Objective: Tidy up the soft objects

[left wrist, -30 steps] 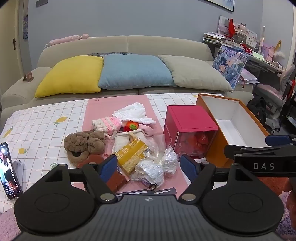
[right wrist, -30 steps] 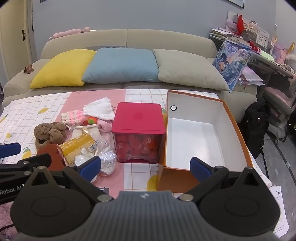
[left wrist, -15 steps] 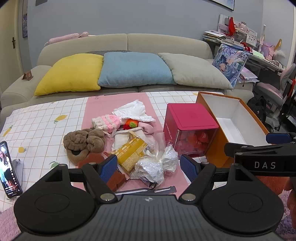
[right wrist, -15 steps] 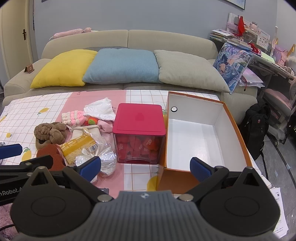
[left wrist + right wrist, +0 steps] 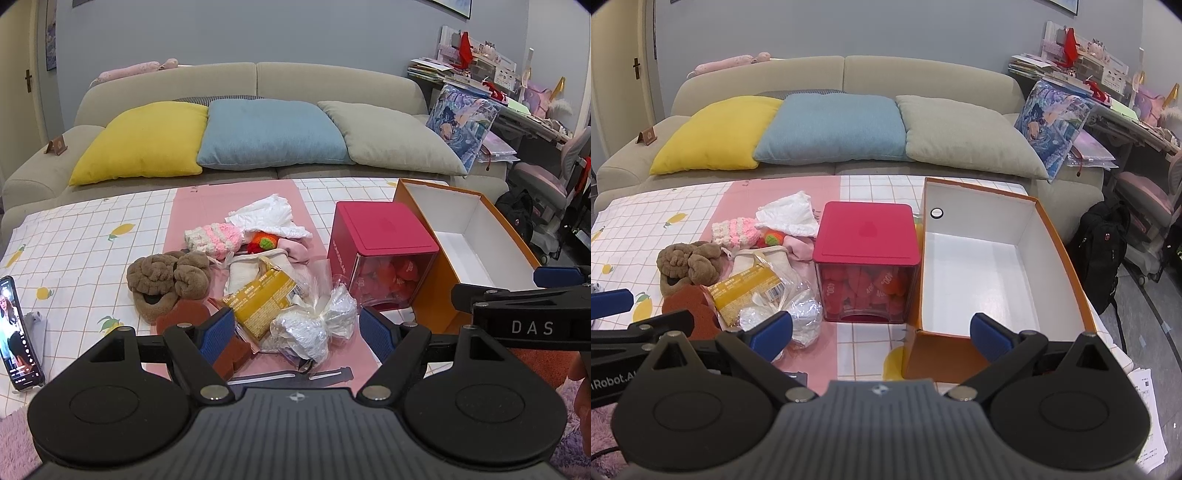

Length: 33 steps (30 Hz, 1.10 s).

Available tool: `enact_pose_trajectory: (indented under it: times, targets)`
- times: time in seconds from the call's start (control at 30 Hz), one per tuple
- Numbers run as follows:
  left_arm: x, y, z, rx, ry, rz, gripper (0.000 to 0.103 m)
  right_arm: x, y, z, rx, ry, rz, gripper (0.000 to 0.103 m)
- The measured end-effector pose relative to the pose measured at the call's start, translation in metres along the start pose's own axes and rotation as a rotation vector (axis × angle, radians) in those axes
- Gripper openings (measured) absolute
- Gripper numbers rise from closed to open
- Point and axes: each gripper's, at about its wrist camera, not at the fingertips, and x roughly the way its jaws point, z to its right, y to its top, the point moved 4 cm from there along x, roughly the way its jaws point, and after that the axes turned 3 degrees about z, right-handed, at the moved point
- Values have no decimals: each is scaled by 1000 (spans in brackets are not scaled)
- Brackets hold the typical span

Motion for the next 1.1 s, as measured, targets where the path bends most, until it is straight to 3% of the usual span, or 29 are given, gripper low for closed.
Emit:
enact_pose_trajectory:
  times: [1.1]
  targets:
    - [0,0,0,-2,-1,-1,90,4,-5,-1,1,-1,-17,100]
